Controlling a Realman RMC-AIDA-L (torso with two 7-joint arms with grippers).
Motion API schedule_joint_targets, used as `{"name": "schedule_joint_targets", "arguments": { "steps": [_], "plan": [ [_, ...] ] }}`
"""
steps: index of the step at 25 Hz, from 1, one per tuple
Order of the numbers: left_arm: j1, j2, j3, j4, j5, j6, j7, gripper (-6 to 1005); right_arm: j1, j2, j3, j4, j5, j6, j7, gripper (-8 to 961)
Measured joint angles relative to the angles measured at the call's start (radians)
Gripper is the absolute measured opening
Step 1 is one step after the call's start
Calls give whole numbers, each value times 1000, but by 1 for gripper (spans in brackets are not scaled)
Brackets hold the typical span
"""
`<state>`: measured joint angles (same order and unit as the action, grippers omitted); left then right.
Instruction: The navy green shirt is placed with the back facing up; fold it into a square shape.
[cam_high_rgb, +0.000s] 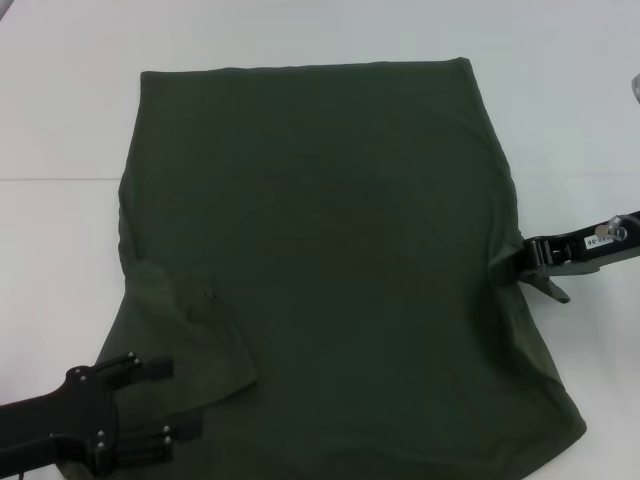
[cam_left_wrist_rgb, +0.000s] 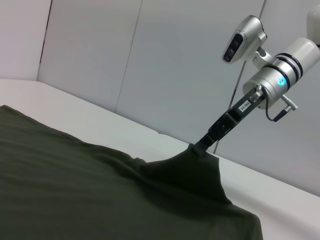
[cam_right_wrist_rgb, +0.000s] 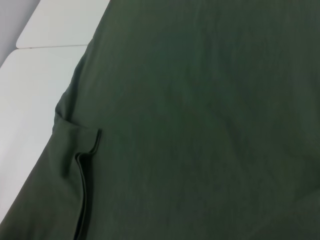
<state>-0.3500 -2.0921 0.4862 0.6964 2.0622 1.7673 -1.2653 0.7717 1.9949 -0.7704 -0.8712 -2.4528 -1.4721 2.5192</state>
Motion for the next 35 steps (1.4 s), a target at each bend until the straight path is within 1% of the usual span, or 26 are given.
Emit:
{"name": "schedule_joint_targets", "arguments": {
  "steps": [3, 7, 14, 18, 23, 29, 35],
  "plan": [
    [-1, 0, 0, 0, 0, 0, -3, 895, 2, 0, 0, -3, 0, 7, 9, 52],
    [-6, 2, 1, 0, 0, 0, -13, 894, -3, -9, 29, -21, 0, 0, 12, 56],
    [-8, 3, 0, 0, 0, 0, -14, 894, -51, -24, 92, -36, 6, -23, -2, 61],
    [-12, 4, 0, 0, 0, -4, -14, 894, -78, -35, 149, -37, 10, -35, -21, 65],
    [-18, 6, 0, 0, -1, -9, -21, 894, -95, -43, 224, -56, 28, -54, -42, 69],
    [-24, 6, 0, 0, -1, -9, -23, 894, -100, -47, 248, -92, 60, -72, -41, 74],
    [-24, 6, 0, 0, -1, -9, -23, 894, -83, -45, 237, -113, 75, -81, -37, 79]
  ]
}}
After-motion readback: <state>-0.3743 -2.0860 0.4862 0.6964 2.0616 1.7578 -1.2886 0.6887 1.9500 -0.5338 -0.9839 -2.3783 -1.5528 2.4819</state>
